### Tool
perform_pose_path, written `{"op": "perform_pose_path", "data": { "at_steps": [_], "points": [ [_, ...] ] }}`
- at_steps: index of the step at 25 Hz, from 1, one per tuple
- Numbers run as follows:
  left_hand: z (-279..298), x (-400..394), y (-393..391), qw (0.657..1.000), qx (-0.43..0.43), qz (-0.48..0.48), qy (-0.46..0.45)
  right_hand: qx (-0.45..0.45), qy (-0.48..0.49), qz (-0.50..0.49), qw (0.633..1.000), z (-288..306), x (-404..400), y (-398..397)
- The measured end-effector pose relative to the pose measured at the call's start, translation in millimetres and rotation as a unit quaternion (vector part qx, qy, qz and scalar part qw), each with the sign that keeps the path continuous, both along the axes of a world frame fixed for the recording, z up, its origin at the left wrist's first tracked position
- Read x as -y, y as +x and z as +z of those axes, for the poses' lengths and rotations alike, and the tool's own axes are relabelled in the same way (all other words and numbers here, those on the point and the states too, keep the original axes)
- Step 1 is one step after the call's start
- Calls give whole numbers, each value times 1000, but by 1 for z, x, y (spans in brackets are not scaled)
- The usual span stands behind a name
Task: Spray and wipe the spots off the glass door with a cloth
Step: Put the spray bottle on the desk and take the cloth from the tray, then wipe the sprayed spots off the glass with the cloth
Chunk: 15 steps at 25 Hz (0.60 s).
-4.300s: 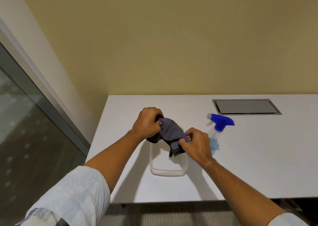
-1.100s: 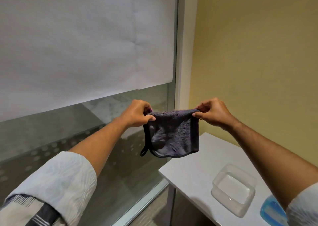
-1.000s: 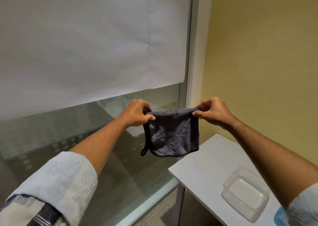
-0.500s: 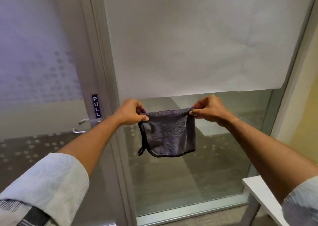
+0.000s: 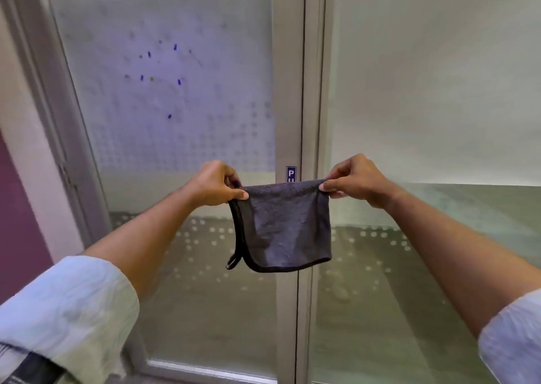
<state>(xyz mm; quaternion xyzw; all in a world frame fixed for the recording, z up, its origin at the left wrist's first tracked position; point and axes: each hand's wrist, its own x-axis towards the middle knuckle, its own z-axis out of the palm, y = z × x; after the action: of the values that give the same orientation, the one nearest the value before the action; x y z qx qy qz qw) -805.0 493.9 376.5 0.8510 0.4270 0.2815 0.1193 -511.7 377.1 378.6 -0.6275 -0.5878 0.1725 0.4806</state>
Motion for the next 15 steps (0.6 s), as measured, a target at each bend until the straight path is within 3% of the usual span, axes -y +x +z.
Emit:
{"op": "perform_pose_path", "data": {
  "at_steps": [6,15],
  "points": [
    [10,-14,-101,996,59,57,-19,-15,6,71,997,12,-63,-87],
    [25,-56,-193,983,82,152,57,-34,56,105,992,24,-157,-171]
  ]
}}
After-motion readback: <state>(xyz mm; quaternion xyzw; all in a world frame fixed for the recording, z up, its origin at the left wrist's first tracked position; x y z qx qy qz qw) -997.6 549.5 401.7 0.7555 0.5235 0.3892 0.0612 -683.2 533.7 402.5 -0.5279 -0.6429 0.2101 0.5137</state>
